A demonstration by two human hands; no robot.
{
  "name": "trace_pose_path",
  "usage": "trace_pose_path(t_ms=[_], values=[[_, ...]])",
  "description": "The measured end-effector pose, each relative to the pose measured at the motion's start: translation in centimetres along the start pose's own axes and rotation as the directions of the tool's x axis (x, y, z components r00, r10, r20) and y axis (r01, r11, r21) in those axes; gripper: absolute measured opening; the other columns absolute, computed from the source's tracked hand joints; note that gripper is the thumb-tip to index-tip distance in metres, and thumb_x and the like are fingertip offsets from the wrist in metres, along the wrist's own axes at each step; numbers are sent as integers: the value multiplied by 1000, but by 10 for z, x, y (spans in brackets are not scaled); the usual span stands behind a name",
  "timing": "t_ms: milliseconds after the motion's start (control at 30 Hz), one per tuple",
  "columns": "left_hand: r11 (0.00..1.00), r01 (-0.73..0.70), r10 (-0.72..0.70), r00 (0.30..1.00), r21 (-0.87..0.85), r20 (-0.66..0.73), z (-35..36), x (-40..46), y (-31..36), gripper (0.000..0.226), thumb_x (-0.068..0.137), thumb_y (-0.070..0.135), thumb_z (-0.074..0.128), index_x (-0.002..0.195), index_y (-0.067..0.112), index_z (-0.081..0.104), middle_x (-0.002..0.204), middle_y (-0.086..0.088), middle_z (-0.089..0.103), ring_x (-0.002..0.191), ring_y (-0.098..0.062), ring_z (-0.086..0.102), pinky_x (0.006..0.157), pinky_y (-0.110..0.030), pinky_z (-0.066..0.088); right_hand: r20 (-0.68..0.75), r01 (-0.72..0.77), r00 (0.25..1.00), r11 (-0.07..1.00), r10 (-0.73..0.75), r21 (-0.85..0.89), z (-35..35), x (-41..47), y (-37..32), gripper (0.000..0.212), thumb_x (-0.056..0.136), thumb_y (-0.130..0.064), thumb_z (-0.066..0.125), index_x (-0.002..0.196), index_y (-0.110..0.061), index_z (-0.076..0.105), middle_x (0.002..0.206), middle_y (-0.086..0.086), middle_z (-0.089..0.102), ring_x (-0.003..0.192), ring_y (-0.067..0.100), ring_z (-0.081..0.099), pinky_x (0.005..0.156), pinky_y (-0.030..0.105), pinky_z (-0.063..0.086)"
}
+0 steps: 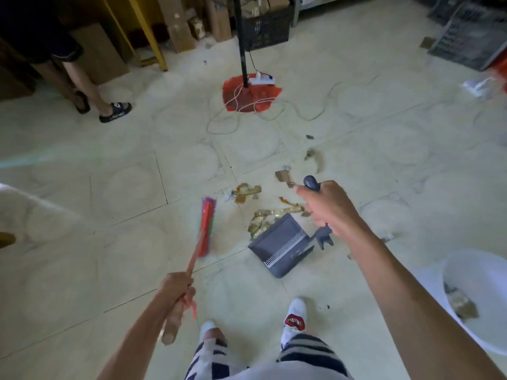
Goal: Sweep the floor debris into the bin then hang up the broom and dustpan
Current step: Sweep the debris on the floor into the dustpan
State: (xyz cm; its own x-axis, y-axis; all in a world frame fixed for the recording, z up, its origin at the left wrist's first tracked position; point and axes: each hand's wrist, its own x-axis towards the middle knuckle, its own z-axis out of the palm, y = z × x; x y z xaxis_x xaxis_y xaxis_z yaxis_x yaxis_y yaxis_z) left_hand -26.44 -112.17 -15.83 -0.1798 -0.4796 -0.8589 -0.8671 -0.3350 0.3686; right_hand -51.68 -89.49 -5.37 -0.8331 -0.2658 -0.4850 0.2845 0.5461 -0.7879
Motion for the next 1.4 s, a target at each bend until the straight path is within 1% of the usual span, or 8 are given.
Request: trace_pose_path(t_ms=[167,267,533,667,867,1100,1267,1400], values=[[981,-106,78,983,165,168,90,-32,51,38,93,-6,40,57,4,43,33,-6,42,21,-13,37,30,-16,30,12,-36,999,998,35,52,-51,16,14,28,86,-34,65,68,-16,52,43,-5,41,27,8,31,31,16,24],[983,-172,143,944,71,298,97,-38,79,33,94,-4,36,63,5,44,38,-2,42,26,-11,37,36,-18,35,-27,-53,998,996,55,70,-82,24,23,26,84,-35,63,74,-18,46,58,5,38,33,11,29,35,18,23],[928,-267,226,958,262,177,142,-12,164,8,93,11,52,92,5,57,43,-3,48,26,-12,36,30,-17,34,-152,-96,981,985,118,146,-163,59,25,24,79,-38,64,71,-17,54,50,-1,45,30,11,37,40,27,30],[868,-392,335,916,306,221,183,17,260,12,77,21,55,80,9,52,37,-3,48,25,-13,35,31,-17,34,-198,-111,967,968,158,226,-178,80,16,30,80,-35,64,61,-17,48,36,-9,42,26,9,35,36,21,29],[601,-578,453,815,552,361,268,87,407,15,84,6,47,76,0,59,39,-8,57,35,-21,53,43,-26,44,-294,-189,920,950,261,250,-193,137,-10,38,83,-37,62,58,-17,41,41,-3,41,28,12,34,40,25,27],[399,-613,466,776,682,425,359,157,520,29,86,3,50,108,-13,60,95,-28,70,77,-35,67,76,-43,57,-330,-245,867,896,374,371,-204,215,-33,39,88,-34,61,60,-14,43,41,-2,38,25,11,30,38,21,28],[262,-567,393,802,781,450,380,190,526,24,87,2,49,107,-8,57,77,-18,69,55,-26,63,48,-31,55,-373,-250,833,879,409,405,-207,255,-42,42,89,-37,61,60,-14,41,45,3,36,29,14,28,41,25,26],[107,-558,357,794,823,492,342,184,522,10,88,7,55,82,0,53,62,-10,59,35,-17,54,34,-21,40,-367,-252,824,860,431,443,-214,259,-49,42,90,-32,62,59,-17,37,44,-1,34,32,13,26,41,25,24]])
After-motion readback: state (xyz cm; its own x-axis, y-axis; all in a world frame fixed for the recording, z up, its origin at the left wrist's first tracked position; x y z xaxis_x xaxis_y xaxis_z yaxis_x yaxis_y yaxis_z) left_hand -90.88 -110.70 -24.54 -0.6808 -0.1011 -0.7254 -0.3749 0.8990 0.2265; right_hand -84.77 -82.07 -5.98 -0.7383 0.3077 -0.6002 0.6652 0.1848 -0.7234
